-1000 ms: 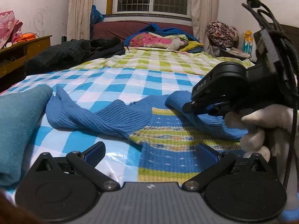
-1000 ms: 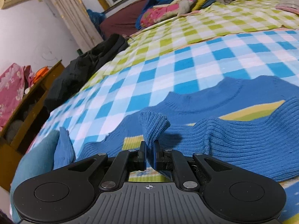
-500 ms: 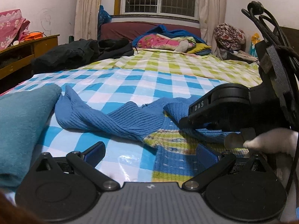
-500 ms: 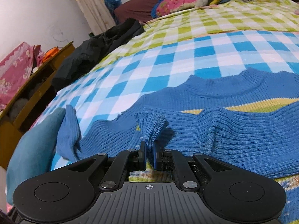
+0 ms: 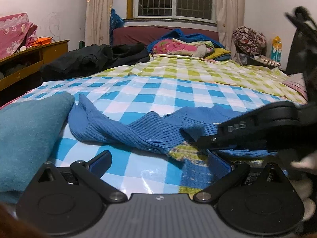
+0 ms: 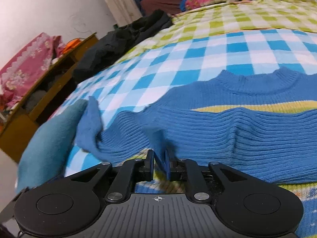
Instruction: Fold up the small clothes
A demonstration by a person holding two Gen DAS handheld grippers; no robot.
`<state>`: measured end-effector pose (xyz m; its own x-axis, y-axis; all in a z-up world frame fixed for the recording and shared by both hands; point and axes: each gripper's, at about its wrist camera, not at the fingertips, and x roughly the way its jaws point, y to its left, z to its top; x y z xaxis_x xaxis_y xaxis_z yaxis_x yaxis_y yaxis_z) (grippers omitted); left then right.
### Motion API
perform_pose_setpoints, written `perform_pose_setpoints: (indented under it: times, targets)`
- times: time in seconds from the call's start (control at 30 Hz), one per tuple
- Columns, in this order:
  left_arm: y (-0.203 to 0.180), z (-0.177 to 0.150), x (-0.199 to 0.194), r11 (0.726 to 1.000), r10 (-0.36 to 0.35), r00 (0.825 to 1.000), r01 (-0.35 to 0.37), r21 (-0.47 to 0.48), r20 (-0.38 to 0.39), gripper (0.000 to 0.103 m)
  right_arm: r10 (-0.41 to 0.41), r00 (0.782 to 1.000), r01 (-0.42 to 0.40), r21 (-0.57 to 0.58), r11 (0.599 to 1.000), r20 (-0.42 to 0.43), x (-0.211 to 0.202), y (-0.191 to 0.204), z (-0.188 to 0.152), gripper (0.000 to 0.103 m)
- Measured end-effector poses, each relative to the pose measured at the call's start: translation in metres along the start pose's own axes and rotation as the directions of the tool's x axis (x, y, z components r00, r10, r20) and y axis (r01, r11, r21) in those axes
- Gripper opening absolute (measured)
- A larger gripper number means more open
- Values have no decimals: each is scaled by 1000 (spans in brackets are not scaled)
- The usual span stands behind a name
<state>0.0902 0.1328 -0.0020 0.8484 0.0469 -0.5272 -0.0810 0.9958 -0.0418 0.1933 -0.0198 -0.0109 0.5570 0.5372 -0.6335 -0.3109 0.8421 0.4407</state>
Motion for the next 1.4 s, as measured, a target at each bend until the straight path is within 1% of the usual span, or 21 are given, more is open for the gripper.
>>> perform_pose_setpoints:
  times: [0.13, 0.23, 0.33, 0.4, 0.47, 0.53, 0.63, 0.77, 0.9, 0.97, 1.07, 1.2, 1.27, 1.3, 1.4]
  targets:
    - [9, 2, 2, 1000, 16, 1000, -16, -21, 16, 103, 42, 999, -42, -16, 999, -4, -7, 4, -3, 17]
    - [20, 3, 4, 998, 47, 999, -46, -45, 21, 103, 39, 999, -39, -11, 999, -2, -7, 4, -3, 17]
    - [33, 5, 8, 994, 70, 997, -68, -81, 25, 103, 7, 1000, -8, -17, 1000, -17, -1, 4, -2, 17]
    - [42, 6, 10, 991, 71, 997, -67, -118, 27, 103, 4, 999, -5, -26, 1000, -39, 3, 5, -3, 17]
    - [50, 8, 13, 986, 63, 998, -58, -154, 28, 103, 0, 999, -2, -39, 999, -38, 2, 7, -3, 17]
    - [54, 12, 17, 984, 65, 997, -59, -166, 31, 103, 11, 999, -12, -49, 999, -35, 0, 11, 4, 17]
    - [59, 19, 21, 982, 93, 995, -86, -169, 36, 103, 29, 999, -30, -67, 997, -28, 2, 22, 22, 17]
    - [63, 24, 31, 980, 90, 996, -83, -183, 30, 103, 56, 998, -59, -123, 991, -23, 10, 44, 44, 17]
    - [62, 22, 41, 981, 79, 997, -73, -179, 23, 103, 84, 994, -95, -180, 979, -70, 34, 70, 65, 17]
    - [64, 19, 43, 982, 73, 997, -67, -179, 27, 103, 89, 991, -110, -217, 970, -102, 51, 85, 75, 17]
    - [70, 14, 45, 982, 84, 996, -77, -173, 32, 103, 88, 985, -125, -261, 957, -149, 80, 104, 87, 17]
    - [82, 12, 45, 982, 80, 995, -69, -178, 55, 103, 109, 974, -160, -265, 951, -199, 122, 127, 100, 17]
    - [84, 11, 45, 982, 96, 993, -83, -168, 71, 95, 127, 969, -181, -260, 949, -211, 141, 136, 105, 17]
    - [86, 10, 45, 982, 115, 990, -101, -161, 76, 95, 134, 966, -190, -255, 948, -219, 151, 142, 107, 18]
    - [91, 8, 46, 982, 115, 989, -99, -159, 96, 96, 135, 967, -190, -254, 949, -217, 175, 152, 114, 20]
